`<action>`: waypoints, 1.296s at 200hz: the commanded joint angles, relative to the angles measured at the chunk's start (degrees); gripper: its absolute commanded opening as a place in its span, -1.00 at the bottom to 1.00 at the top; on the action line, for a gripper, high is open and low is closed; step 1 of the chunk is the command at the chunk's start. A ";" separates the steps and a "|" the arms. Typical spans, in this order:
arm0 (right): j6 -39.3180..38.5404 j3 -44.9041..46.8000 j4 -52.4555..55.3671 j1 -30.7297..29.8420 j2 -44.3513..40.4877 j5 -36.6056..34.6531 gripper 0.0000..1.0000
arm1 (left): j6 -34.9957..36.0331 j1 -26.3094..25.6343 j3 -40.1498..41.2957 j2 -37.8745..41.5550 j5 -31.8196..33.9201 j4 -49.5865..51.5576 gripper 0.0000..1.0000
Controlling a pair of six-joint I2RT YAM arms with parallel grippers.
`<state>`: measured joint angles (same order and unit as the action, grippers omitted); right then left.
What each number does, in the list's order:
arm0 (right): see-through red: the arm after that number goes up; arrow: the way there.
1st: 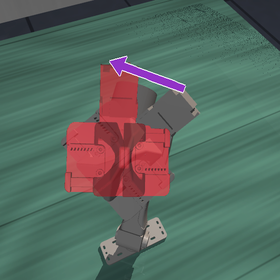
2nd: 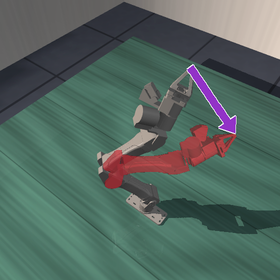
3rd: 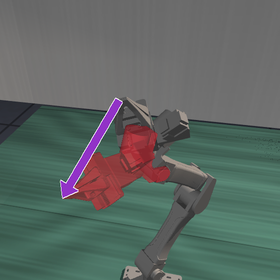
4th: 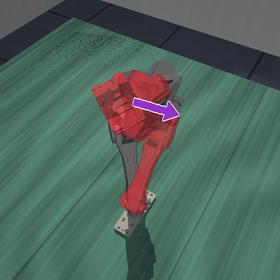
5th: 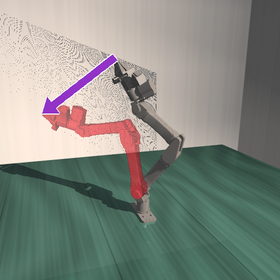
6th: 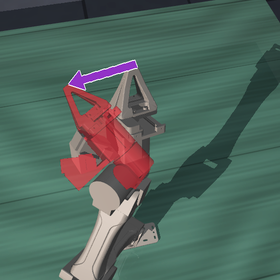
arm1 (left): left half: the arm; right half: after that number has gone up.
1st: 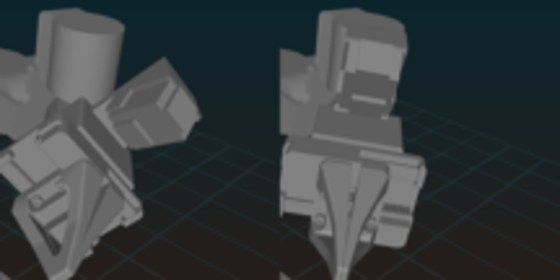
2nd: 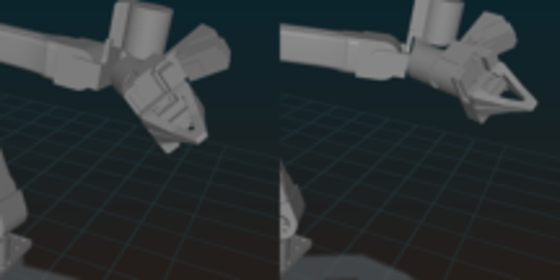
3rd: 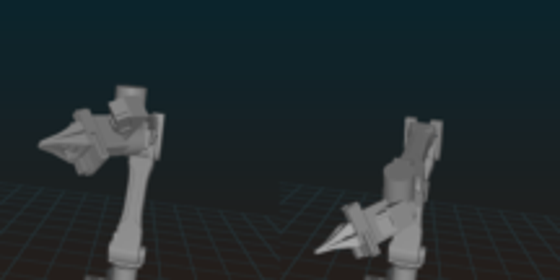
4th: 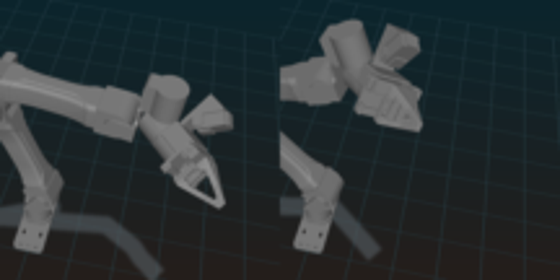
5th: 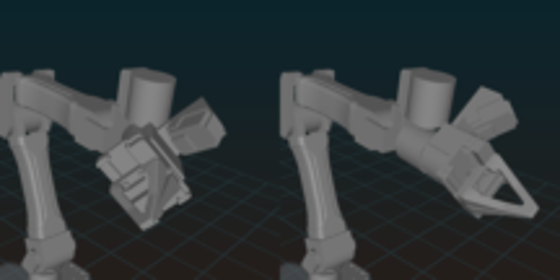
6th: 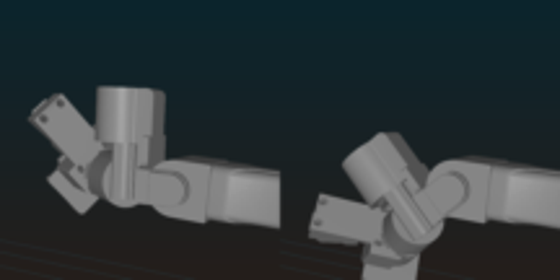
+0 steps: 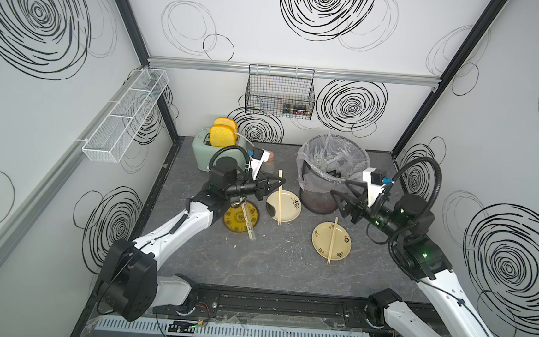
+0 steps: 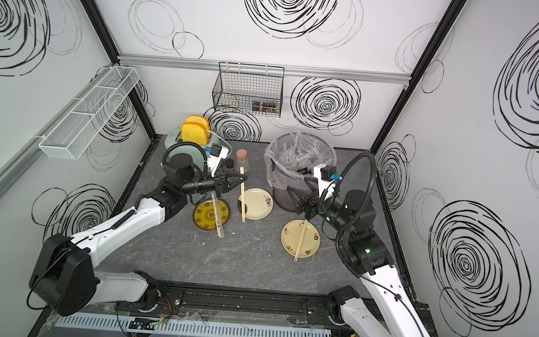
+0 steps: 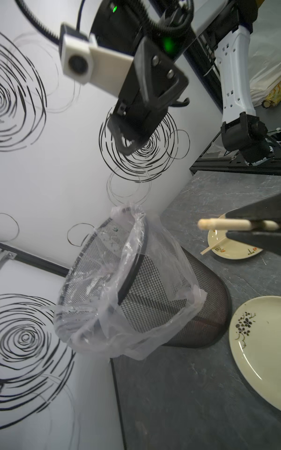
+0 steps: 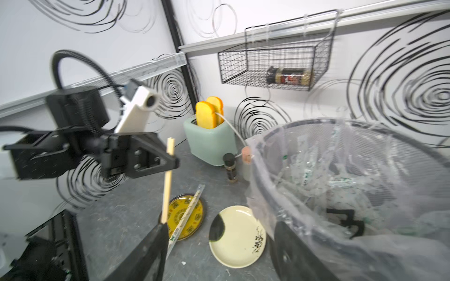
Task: Remove the packaging of disposable chopsticks
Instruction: Place the disposable chopsticks on the plate.
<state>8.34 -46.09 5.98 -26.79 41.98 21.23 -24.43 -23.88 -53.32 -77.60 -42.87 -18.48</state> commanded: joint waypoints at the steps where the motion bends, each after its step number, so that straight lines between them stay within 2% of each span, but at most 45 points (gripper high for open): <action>1: -0.62 5.85 -1.65 -5.18 -2.02 -2.89 0.40 | -1.71 -1.41 -2.36 -3.52 8.48 5.43 -1.00; 15: 0.92 9.55 -3.69 -8.26 -3.18 -4.91 0.40 | -3.45 -1.97 -2.68 -5.68 10.19 7.03 -1.00; 32: 3.31 13.39 -8.02 -11.58 -2.45 -5.01 0.39 | -2.79 -3.37 -4.24 -8.15 15.49 11.00 -1.00; 72: 4.73 22.79 -19.71 -21.93 3.16 -15.66 0.30 | -2.87 -4.29 -10.25 -16.35 22.31 16.18 -1.00; 104: 4.24 28.69 -29.05 -26.47 7.21 -19.97 0.31 | -3.50 -4.76 -16.95 -23.29 26.03 21.22 -1.00; 132: 4.75 31.77 -33.28 -27.66 9.36 -21.32 0.32 | -4.65 -5.32 -22.90 -29.37 29.66 26.58 -1.00; 194: 3.83 33.15 -30.31 -27.59 9.61 -24.62 0.33 | -2.89 -8.33 -35.95 -41.46 37.34 38.03 -1.00; 259: 4.96 34.74 -31.03 -27.37 6.74 -25.46 0.36 | -2.34 -8.58 -43.57 -48.08 36.30 42.91 -1.00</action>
<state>12.64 -11.62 -23.18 -54.02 49.43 -3.18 -27.79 -32.73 -94.04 -123.39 -7.99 21.37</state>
